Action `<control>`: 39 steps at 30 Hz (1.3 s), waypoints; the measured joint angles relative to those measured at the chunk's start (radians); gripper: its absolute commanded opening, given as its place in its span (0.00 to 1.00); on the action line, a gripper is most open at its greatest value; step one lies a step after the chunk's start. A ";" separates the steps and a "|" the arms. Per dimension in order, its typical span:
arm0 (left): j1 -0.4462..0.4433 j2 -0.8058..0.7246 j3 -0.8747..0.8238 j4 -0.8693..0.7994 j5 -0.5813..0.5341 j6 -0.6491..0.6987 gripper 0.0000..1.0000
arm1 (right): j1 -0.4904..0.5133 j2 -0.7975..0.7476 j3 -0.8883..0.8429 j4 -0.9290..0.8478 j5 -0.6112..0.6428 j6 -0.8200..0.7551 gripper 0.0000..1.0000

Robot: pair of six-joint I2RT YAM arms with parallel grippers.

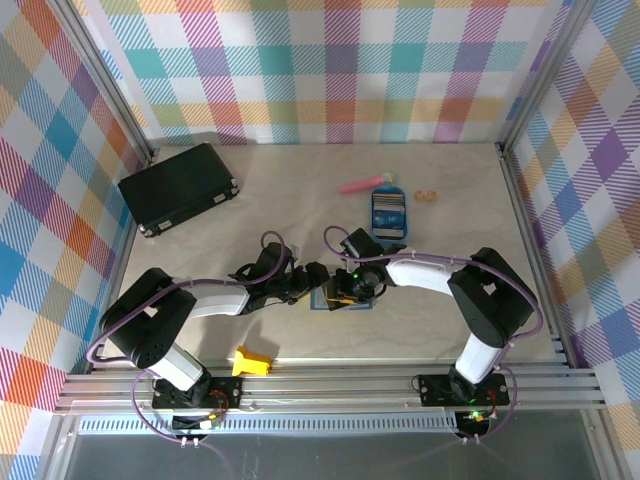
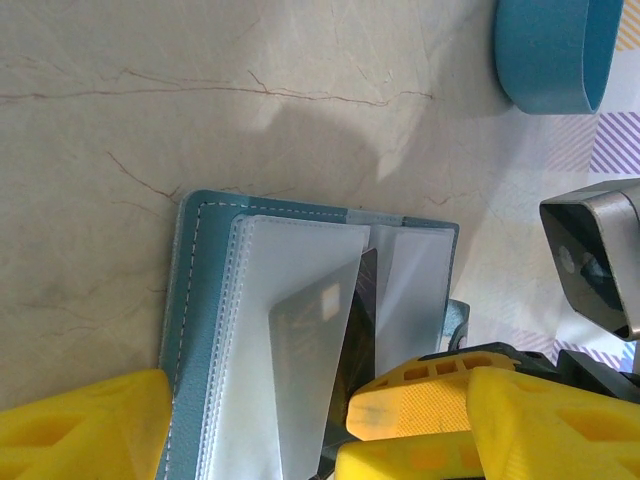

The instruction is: Put the credit cards into the card holder

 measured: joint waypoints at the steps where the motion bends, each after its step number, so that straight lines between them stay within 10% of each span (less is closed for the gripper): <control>1: 0.000 0.000 0.000 0.000 0.000 0.000 0.77 | -0.003 0.000 -0.005 0.009 0.000 0.011 0.36; 39: 0.000 0.005 -0.003 0.014 0.001 -0.008 0.77 | 0.006 -0.028 -0.090 0.193 0.054 0.270 0.33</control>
